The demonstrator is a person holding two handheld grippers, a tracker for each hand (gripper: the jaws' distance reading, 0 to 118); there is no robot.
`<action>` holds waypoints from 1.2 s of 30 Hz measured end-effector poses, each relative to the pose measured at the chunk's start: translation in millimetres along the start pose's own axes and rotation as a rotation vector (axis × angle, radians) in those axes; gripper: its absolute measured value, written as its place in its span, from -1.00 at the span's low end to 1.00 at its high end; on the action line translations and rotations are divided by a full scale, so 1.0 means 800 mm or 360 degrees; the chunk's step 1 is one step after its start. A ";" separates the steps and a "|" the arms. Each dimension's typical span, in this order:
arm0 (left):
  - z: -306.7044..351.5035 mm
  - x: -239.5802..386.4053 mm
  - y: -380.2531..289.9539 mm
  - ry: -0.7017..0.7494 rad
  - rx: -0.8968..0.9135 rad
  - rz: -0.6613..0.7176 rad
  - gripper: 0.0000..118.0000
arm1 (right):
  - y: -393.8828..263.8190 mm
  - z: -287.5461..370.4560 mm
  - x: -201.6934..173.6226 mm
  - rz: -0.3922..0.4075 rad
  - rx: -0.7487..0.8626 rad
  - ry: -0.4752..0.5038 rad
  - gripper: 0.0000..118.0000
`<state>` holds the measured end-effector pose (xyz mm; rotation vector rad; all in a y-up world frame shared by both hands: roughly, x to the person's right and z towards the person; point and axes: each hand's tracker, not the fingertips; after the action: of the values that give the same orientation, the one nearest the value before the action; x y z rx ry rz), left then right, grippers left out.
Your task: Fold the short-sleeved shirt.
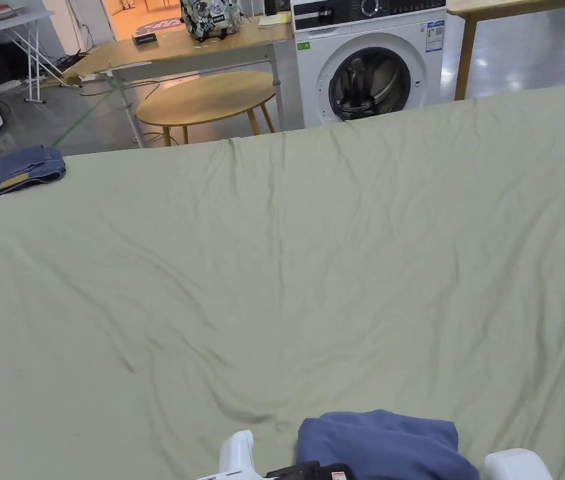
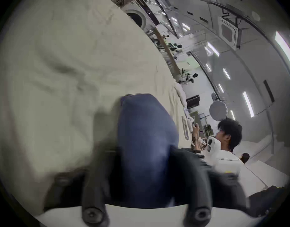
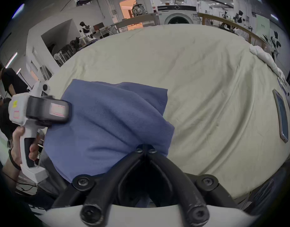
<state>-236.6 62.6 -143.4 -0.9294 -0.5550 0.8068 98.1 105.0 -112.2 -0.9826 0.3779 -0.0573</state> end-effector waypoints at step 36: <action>0.477 0.128 0.117 0.1226 0.1271 -0.0881 0.24 | 0.121 0.133 0.033 0.0006 0.0859 -0.0011 -1.00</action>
<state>-485.8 361.2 -26.3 -0.2532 0.2025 0.0851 146.6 238.3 -146.5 -0.4486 0.3337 -0.1443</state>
